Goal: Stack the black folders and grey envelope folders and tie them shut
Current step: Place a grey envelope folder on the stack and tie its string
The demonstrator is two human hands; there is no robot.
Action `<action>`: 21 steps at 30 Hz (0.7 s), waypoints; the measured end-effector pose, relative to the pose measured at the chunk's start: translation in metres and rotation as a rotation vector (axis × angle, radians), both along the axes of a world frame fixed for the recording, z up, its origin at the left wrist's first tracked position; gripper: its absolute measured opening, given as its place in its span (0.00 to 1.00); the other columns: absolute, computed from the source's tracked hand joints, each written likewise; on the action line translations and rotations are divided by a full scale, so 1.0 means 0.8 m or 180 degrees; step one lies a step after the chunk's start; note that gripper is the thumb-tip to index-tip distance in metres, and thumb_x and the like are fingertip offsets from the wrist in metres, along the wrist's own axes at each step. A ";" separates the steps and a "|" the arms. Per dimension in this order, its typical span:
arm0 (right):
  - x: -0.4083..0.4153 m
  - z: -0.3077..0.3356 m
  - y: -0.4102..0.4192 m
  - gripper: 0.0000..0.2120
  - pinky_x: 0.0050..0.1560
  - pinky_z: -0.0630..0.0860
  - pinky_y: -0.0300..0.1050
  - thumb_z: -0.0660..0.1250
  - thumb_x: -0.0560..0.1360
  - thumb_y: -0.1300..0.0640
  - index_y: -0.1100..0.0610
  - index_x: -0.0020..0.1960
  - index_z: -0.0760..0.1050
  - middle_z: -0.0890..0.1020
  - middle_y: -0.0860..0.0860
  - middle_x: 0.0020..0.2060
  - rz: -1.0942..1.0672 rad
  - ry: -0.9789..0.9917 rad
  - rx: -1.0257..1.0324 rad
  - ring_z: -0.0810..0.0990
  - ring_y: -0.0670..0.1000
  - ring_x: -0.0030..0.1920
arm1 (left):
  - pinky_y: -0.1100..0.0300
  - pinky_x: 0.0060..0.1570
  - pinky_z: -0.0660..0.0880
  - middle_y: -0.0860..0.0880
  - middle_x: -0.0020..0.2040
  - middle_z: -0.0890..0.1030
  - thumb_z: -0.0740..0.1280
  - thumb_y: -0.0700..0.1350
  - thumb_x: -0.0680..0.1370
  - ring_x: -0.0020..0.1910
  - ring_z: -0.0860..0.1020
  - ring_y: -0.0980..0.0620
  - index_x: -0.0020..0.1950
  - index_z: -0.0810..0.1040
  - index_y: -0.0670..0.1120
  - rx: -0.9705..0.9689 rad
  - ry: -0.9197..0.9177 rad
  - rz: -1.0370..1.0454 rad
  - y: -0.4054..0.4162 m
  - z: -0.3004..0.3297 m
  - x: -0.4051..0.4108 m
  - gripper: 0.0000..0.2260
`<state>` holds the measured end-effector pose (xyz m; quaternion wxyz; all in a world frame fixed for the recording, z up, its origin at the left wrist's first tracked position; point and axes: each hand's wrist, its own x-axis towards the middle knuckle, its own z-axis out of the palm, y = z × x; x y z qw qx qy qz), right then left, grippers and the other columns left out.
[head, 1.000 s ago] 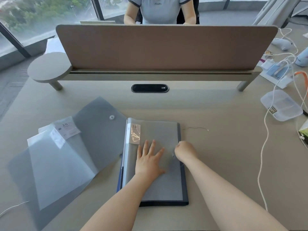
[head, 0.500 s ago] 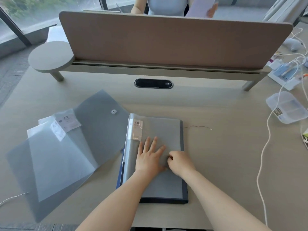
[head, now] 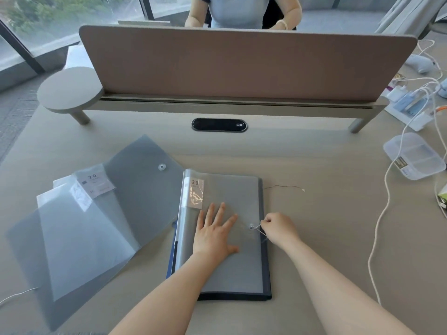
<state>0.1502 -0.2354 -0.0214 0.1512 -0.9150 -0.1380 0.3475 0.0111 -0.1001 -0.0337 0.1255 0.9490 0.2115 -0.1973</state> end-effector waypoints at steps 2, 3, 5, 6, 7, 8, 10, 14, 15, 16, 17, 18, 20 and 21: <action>0.007 -0.003 0.011 0.12 0.37 0.71 0.46 0.61 0.75 0.56 0.60 0.37 0.77 0.82 0.58 0.36 0.0008 -0.0012 0.0021 0.80 0.60 0.41 | 0.43 0.77 0.38 0.50 0.82 0.39 0.67 0.66 0.72 0.80 0.37 0.44 0.79 0.49 0.62 0.0003 0.0006 0.0004 0.000 -0.001 0.000 0.41; 0.009 -0.004 0.017 0.12 0.37 0.72 0.46 0.61 0.75 0.56 0.60 0.38 0.77 0.82 0.57 0.36 0.0023 -0.0016 0.0029 0.80 0.60 0.42 | 0.43 0.77 0.38 0.50 0.82 0.40 0.67 0.66 0.72 0.80 0.37 0.44 0.79 0.50 0.62 0.0007 0.0006 0.0003 0.000 0.000 0.000 0.41; 0.011 -0.006 0.028 0.12 0.38 0.72 0.46 0.61 0.75 0.55 0.57 0.34 0.74 0.81 0.55 0.35 0.0084 -0.0039 0.0059 0.78 0.59 0.40 | 0.43 0.77 0.38 0.50 0.82 0.40 0.67 0.66 0.72 0.80 0.38 0.44 0.79 0.50 0.62 0.0021 0.0007 -0.0004 0.000 0.000 0.001 0.41; 0.011 -0.006 0.033 0.13 0.39 0.72 0.47 0.62 0.76 0.55 0.55 0.33 0.72 0.80 0.54 0.35 0.0097 -0.0050 0.0084 0.77 0.57 0.39 | 0.43 0.77 0.39 0.50 0.82 0.40 0.67 0.66 0.72 0.80 0.38 0.44 0.79 0.50 0.62 0.0021 0.0017 -0.0007 0.000 0.000 0.001 0.41; 0.011 -0.008 0.037 0.13 0.39 0.72 0.47 0.63 0.76 0.54 0.55 0.33 0.71 0.79 0.53 0.35 0.0093 -0.0063 0.0116 0.76 0.56 0.39 | 0.43 0.77 0.39 0.50 0.82 0.40 0.67 0.66 0.72 0.80 0.38 0.44 0.79 0.49 0.62 0.0020 0.0028 -0.0008 0.000 0.000 0.001 0.41; 0.011 -0.009 0.039 0.13 0.39 0.71 0.47 0.63 0.77 0.53 0.55 0.34 0.70 0.78 0.52 0.35 0.0074 -0.0081 0.0153 0.76 0.56 0.39 | 0.43 0.77 0.39 0.50 0.82 0.40 0.67 0.66 0.72 0.80 0.38 0.44 0.79 0.49 0.62 0.0019 0.0021 -0.0012 0.000 -0.001 0.000 0.41; 0.009 -0.013 0.039 0.12 0.39 0.69 0.47 0.65 0.77 0.51 0.55 0.36 0.71 0.77 0.50 0.35 -0.0018 -0.0112 0.0269 0.76 0.55 0.39 | 0.43 0.77 0.38 0.50 0.82 0.40 0.67 0.66 0.72 0.80 0.38 0.44 0.79 0.50 0.61 0.0014 -0.0023 -0.0018 0.001 -0.002 -0.001 0.41; 0.006 -0.015 0.026 0.08 0.39 0.70 0.47 0.66 0.77 0.51 0.56 0.46 0.74 0.79 0.49 0.38 -0.0456 -0.0336 0.0652 0.78 0.55 0.42 | 0.46 0.77 0.38 0.49 0.82 0.45 0.66 0.64 0.73 0.80 0.41 0.45 0.80 0.54 0.56 0.0077 -0.0159 0.0057 0.006 0.003 -0.006 0.39; 0.007 -0.015 0.022 0.07 0.41 0.71 0.47 0.66 0.77 0.51 0.56 0.49 0.75 0.80 0.50 0.41 -0.0557 -0.0402 0.0696 0.79 0.56 0.44 | 0.46 0.77 0.38 0.48 0.82 0.47 0.67 0.63 0.73 0.81 0.43 0.46 0.79 0.57 0.54 0.0117 -0.0269 0.0180 0.009 0.005 -0.010 0.38; 0.007 -0.015 0.019 0.08 0.44 0.73 0.48 0.65 0.77 0.52 0.56 0.52 0.75 0.81 0.51 0.44 -0.0648 -0.0441 0.0697 0.79 0.56 0.46 | 0.46 0.77 0.40 0.46 0.82 0.51 0.69 0.62 0.72 0.81 0.46 0.45 0.78 0.60 0.52 0.0150 -0.0446 0.0352 0.014 0.006 -0.015 0.38; 0.007 -0.016 0.016 0.09 0.48 0.74 0.48 0.64 0.77 0.53 0.57 0.55 0.75 0.81 0.52 0.47 -0.0720 -0.0461 0.0663 0.80 0.57 0.49 | 0.45 0.77 0.43 0.45 0.81 0.56 0.71 0.61 0.71 0.80 0.50 0.44 0.77 0.64 0.50 0.0187 -0.0649 0.0549 0.019 0.006 -0.021 0.38; 0.007 -0.017 0.014 0.11 0.49 0.73 0.48 0.63 0.78 0.55 0.58 0.58 0.75 0.82 0.54 0.50 -0.0775 -0.0459 0.0610 0.80 0.58 0.52 | 0.44 0.77 0.46 0.44 0.80 0.60 0.73 0.59 0.69 0.79 0.55 0.43 0.75 0.66 0.49 0.0241 -0.0823 0.0748 0.024 0.007 -0.027 0.38; 0.005 -0.018 0.012 0.14 0.50 0.71 0.46 0.62 0.78 0.58 0.59 0.61 0.76 0.82 0.55 0.55 -0.0879 -0.0391 0.0542 0.80 0.59 0.56 | 0.46 0.75 0.53 0.44 0.79 0.63 0.74 0.57 0.69 0.78 0.59 0.43 0.76 0.65 0.47 0.0294 -0.0984 0.1190 0.035 0.010 -0.040 0.39; 0.004 -0.018 0.013 0.14 0.50 0.71 0.46 0.61 0.78 0.58 0.60 0.61 0.76 0.82 0.56 0.56 -0.0953 -0.0336 0.0532 0.80 0.59 0.57 | 0.47 0.73 0.57 0.45 0.78 0.63 0.74 0.57 0.70 0.77 0.60 0.43 0.77 0.63 0.47 0.0204 -0.0965 0.1462 0.039 0.014 -0.045 0.40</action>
